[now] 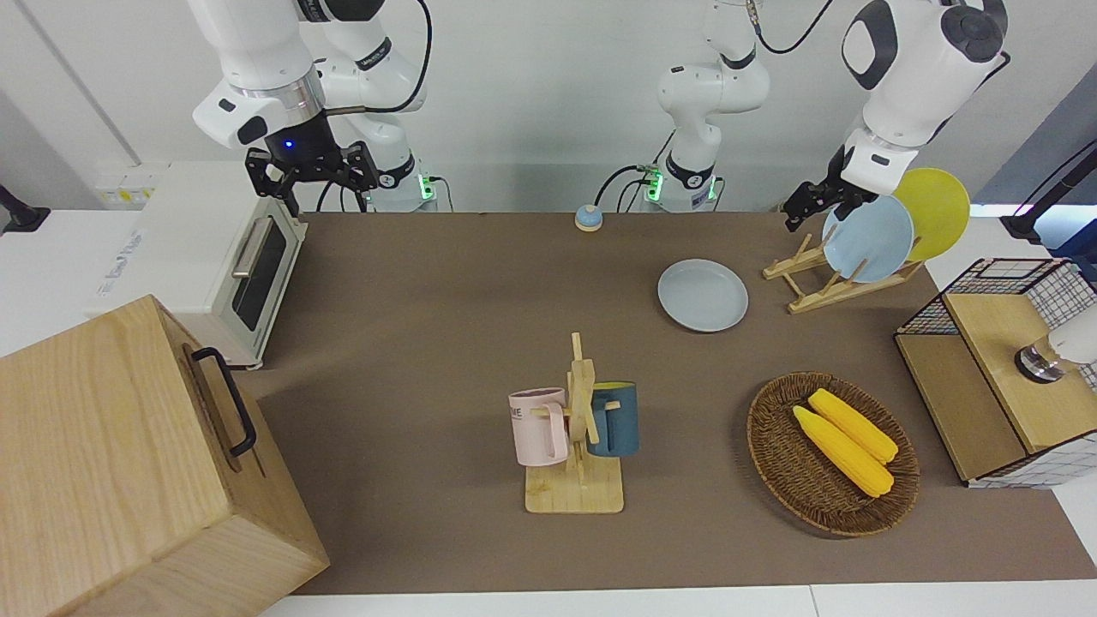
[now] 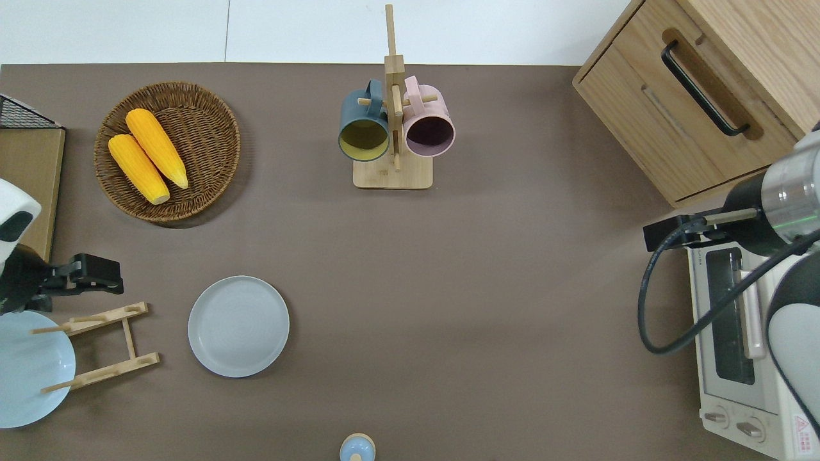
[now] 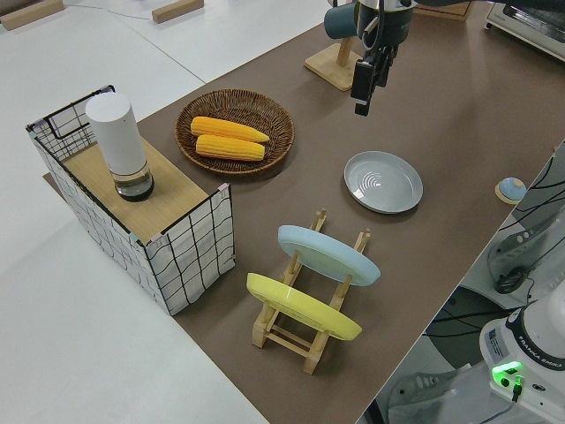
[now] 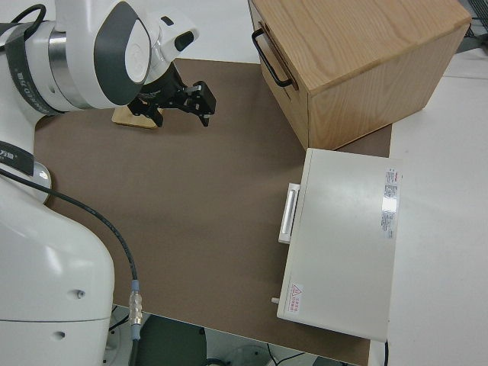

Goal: Pick gray plate from low plate rack and place it on table with left arm

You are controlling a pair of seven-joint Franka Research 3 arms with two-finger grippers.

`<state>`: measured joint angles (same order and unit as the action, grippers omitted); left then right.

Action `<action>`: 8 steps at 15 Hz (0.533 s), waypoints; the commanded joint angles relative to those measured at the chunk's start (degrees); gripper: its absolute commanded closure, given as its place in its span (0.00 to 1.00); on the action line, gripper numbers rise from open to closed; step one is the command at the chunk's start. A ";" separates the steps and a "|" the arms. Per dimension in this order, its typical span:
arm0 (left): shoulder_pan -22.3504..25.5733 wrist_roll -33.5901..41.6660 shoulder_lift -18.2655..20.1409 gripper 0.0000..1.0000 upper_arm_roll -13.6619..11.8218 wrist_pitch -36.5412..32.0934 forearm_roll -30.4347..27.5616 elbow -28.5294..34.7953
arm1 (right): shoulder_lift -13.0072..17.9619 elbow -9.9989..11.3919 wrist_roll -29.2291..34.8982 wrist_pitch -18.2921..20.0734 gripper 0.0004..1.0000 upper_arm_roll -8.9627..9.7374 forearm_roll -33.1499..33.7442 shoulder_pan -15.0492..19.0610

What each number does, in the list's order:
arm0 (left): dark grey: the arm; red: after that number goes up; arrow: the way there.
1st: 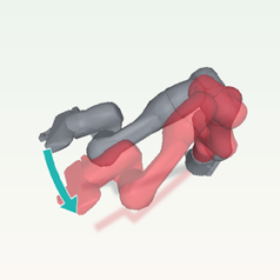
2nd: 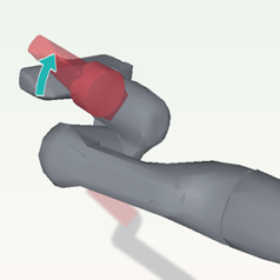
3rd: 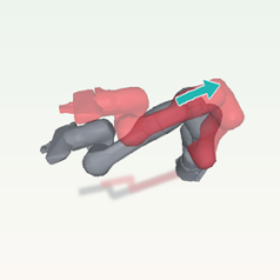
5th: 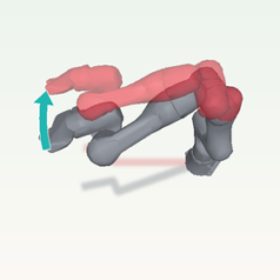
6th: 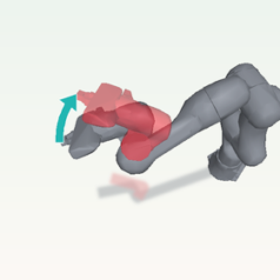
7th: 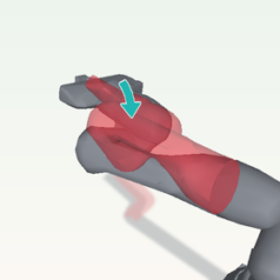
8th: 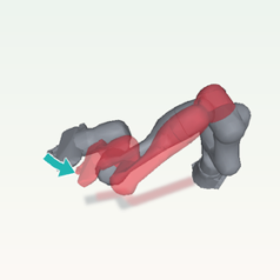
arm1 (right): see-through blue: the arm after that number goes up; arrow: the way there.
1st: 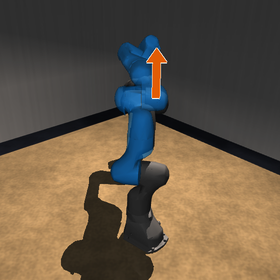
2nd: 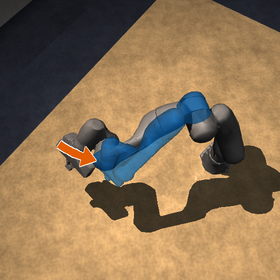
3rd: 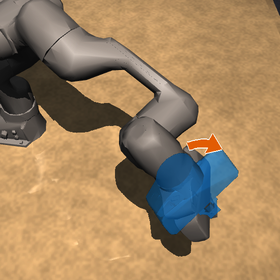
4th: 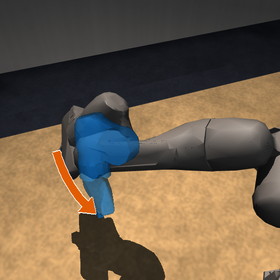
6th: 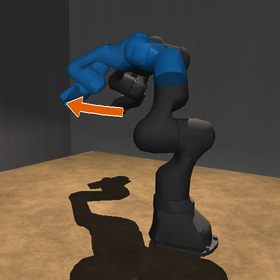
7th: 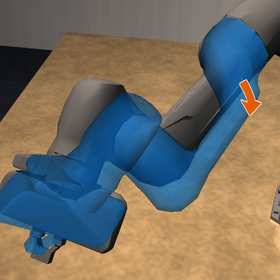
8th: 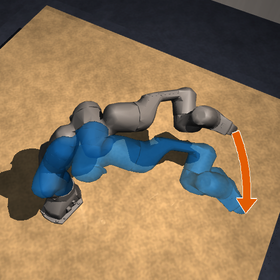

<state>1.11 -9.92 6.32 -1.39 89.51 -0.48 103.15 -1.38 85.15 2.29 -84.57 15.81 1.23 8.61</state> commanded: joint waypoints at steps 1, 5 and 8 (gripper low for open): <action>-0.75 0.77 -2.89 0.01 -1.33 -9.76 1.18 -9.79 | 0.07 -0.51 0.69 0.81 0.02 0.89 0.09 1.06; -0.93 8.79 -2.98 0.01 -2.74 -14.54 -0.30 -13.68 | 0.07 -0.51 0.69 0.81 0.02 0.98 0.09 1.06; -1.63 4.12 -3.77 0.01 -2.74 -12.35 -2.49 -14.03 | 0.07 -0.51 0.69 0.81 0.02 0.98 0.09 1.06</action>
<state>0.71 -2.96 4.32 -3.43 76.93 -0.60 91.20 -1.38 85.15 2.29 -84.57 15.81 1.23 8.61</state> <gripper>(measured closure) 0.004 0.013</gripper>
